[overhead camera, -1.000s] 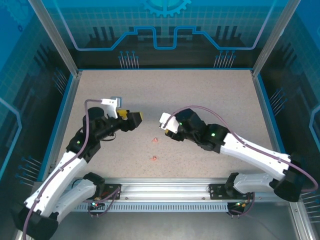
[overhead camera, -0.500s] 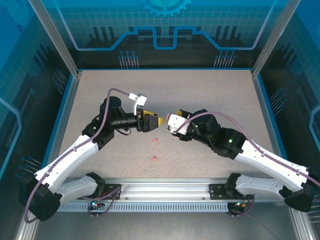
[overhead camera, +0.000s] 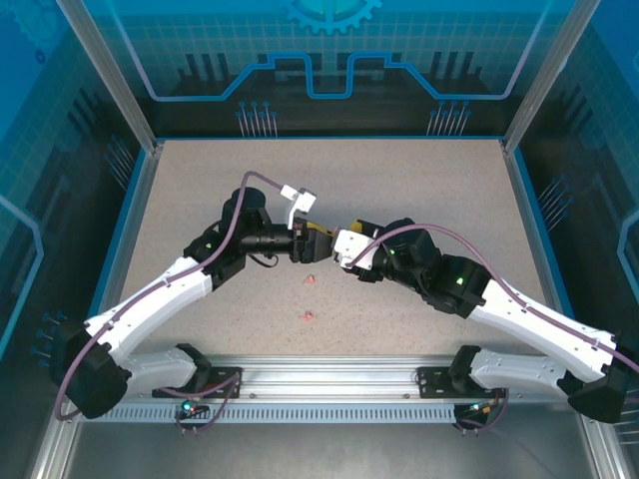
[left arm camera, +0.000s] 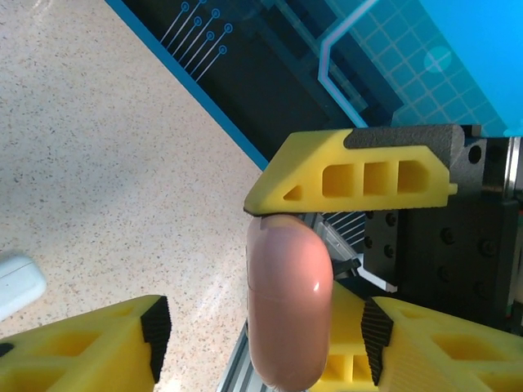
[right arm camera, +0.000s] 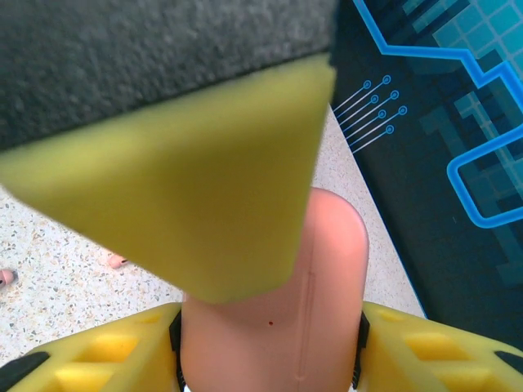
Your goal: Insert the wireless bluetooth earbuds into the charging case
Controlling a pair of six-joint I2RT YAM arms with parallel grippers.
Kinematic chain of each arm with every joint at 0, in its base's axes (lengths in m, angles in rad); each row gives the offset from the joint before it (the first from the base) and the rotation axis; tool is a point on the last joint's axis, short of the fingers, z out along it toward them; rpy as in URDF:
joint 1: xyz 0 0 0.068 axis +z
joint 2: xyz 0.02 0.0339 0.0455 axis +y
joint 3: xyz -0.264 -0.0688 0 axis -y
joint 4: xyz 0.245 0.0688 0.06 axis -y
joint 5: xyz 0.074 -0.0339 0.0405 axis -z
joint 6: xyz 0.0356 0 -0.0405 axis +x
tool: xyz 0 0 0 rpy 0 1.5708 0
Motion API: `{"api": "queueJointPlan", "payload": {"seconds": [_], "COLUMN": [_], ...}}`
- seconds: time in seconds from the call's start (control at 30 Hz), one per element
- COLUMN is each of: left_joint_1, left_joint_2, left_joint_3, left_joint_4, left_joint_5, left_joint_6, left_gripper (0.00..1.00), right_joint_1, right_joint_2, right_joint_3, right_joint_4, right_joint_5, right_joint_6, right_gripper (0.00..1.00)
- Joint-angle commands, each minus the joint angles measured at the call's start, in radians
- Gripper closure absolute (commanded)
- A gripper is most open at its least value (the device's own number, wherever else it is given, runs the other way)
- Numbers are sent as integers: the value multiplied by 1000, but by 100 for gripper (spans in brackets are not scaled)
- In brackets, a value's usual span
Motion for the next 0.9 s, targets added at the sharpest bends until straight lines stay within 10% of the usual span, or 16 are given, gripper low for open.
{"api": "queueJointPlan", "payload": {"seconds": [0.0,0.87], "left_joint_1": [-11,-42], "left_joint_2": [11,26], "left_joint_3": [36,39], "left_joint_4": [20,33], "left_joint_5": [33,23], "left_joint_6": [21,40], "left_gripper": [40,78], "right_joint_1": [-12,-53], "right_joint_2": [6,33], "right_joint_3": [8,23], "right_joint_4": [30,18], "right_joint_5": [-10,-13], "right_joint_6": [-1,96], "right_gripper": [47,38]}}
